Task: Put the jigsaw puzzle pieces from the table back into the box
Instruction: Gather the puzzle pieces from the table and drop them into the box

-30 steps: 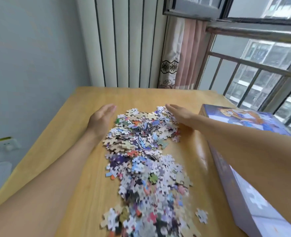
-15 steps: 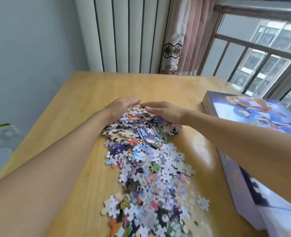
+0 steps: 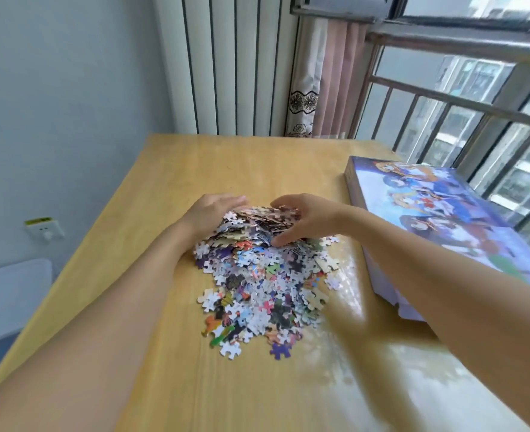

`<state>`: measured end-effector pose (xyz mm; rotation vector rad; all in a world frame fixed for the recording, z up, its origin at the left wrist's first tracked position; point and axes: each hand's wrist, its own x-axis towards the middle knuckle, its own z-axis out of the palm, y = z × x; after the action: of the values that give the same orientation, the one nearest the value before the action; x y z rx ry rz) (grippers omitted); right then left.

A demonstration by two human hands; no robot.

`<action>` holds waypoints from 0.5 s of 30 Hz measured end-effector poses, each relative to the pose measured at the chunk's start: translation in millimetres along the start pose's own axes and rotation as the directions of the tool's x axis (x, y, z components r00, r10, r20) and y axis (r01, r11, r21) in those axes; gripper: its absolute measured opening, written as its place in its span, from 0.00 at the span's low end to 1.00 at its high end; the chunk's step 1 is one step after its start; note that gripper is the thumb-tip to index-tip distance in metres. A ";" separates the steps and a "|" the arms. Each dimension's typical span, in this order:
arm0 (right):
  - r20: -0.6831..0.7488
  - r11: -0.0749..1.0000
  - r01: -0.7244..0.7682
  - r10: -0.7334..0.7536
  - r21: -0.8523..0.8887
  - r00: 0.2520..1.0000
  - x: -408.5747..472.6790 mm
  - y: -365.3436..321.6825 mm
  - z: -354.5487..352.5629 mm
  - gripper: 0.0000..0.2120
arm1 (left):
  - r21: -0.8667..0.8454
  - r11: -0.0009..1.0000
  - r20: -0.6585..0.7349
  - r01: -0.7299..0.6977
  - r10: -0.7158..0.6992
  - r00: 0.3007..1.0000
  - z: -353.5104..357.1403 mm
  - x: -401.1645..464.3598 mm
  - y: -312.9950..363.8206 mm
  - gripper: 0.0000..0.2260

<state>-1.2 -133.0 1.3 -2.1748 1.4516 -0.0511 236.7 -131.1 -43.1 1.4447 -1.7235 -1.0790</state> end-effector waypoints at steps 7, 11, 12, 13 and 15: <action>-0.301 1.000 0.018 -0.023 -0.022 0.953 -10.4 -9.5 2.7 0.08 | 0.023 0.997 -0.308 -0.075 0.079 0.948 -0.8 -35.6 -8.5 0.16; -0.352 0.997 0.014 0.013 0.075 0.936 -15.5 -2.4 4.6 0.06 | -0.095 0.990 -0.437 -0.101 0.050 0.898 -0.8 -43.1 -16.9 0.14; -0.302 0.993 0.009 0.026 0.115 0.953 -17.9 -2.4 4.7 0.09 | -0.099 0.989 -0.468 -0.114 0.055 0.882 0.3 -43.2 -16.8 0.13; -0.226 0.991 0.000 0.031 0.137 0.974 -21.2 -3.4 5.1 0.18 | -0.100 0.988 -0.483 -0.116 0.053 0.874 1.8 -42.3 -16.6 0.13; -0.080 0.994 -0.020 0.029 0.107 0.996 -27.6 -6.4 4.8 0.35 | -0.083 0.993 -0.467 -0.088 0.039 0.883 6.0 -39.1 -15.1 0.14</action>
<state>-6.1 -105.1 6.8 -2.0905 1.4851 -0.2067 246.1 -92.5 -58.0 1.4294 -1.3409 -0.6971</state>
